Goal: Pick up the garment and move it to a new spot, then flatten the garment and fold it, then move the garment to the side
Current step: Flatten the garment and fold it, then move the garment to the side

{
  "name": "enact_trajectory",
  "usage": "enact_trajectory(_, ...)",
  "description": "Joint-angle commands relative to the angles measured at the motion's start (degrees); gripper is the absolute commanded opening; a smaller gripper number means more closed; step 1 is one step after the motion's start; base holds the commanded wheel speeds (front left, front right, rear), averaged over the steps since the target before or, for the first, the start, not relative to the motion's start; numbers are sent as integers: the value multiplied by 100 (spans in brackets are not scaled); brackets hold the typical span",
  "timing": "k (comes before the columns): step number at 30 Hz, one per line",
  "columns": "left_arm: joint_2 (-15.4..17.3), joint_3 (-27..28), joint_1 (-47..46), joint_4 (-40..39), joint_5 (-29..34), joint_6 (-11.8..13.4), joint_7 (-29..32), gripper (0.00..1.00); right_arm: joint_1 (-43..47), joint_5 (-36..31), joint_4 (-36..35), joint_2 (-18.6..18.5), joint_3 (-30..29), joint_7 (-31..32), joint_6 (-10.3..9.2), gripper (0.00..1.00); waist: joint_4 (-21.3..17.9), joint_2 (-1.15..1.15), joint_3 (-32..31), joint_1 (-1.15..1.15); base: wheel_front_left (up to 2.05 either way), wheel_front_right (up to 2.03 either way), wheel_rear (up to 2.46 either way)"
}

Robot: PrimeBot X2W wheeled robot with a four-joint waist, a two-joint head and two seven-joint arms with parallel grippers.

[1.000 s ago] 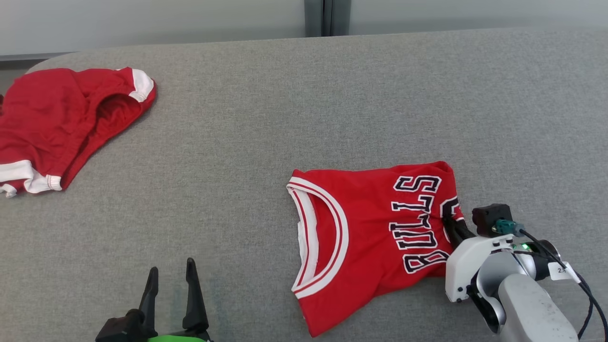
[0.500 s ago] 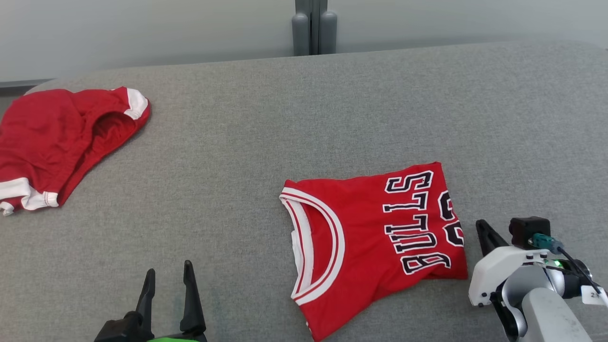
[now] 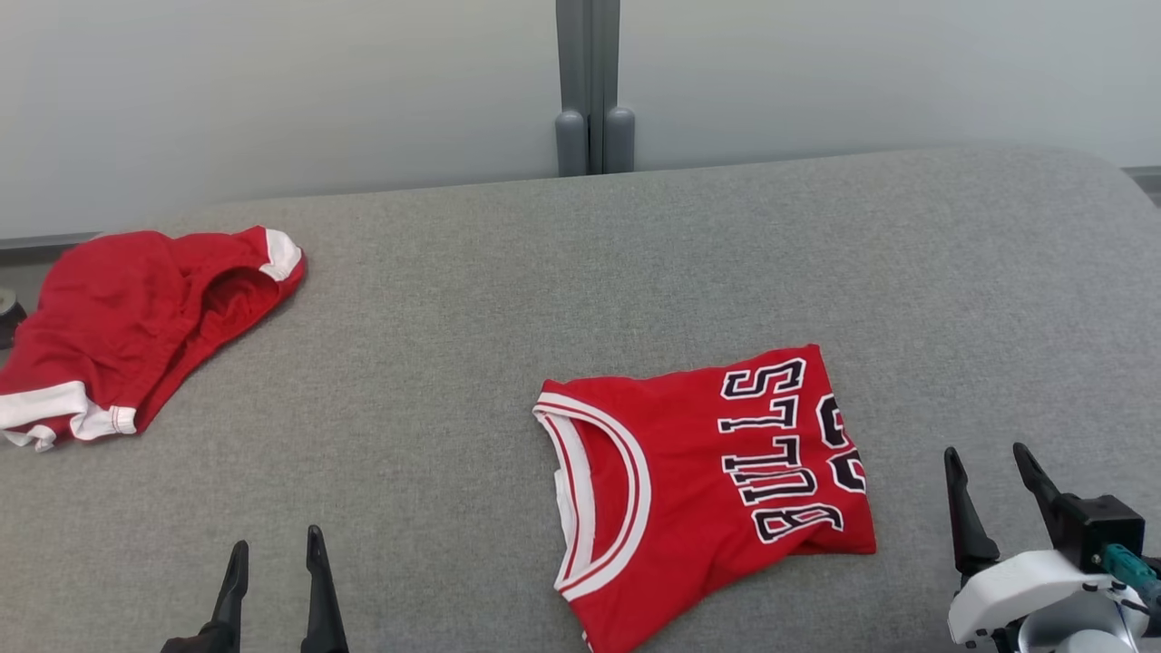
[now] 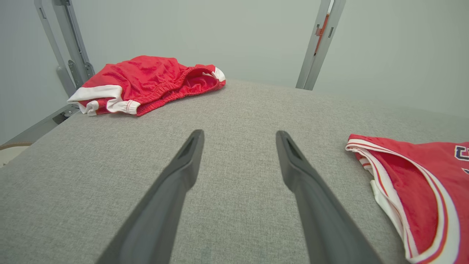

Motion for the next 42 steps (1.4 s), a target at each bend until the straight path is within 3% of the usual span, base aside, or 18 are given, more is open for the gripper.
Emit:
enact_trajectory(1,9,63,101,22,71,-40,-18,100,90,68,-191,-14,10,-46,-11,100,9,0,-106,0,0,0,0)
enact_trajectory(9,8,125,235,-7,317,-143,-18,100,547,318,-857,-13,507,-40,-11,100,68,0,-288,0,0,0,0)
enact_trajectory(13,9,132,308,-49,401,-154,-17,100,653,422,-881,-5,770,-40,-11,100,102,0,-343,0,0,0,0)
enact_trajectory(35,9,12,407,-194,575,-273,-17,100,236,687,-602,-59,841,-35,-11,100,129,0,-193,0,0,0,0)
enact_trajectory(38,9,-32,364,-211,559,-282,-18,100,-210,1032,-311,-190,1031,519,-11,100,134,0,-78,0,0,0,0)
enact_trajectory(42,9,-84,252,-187,498,-259,-18,100,-752,1459,36,-418,1241,1749,-10,100,186,0,128,0,0,0,0)
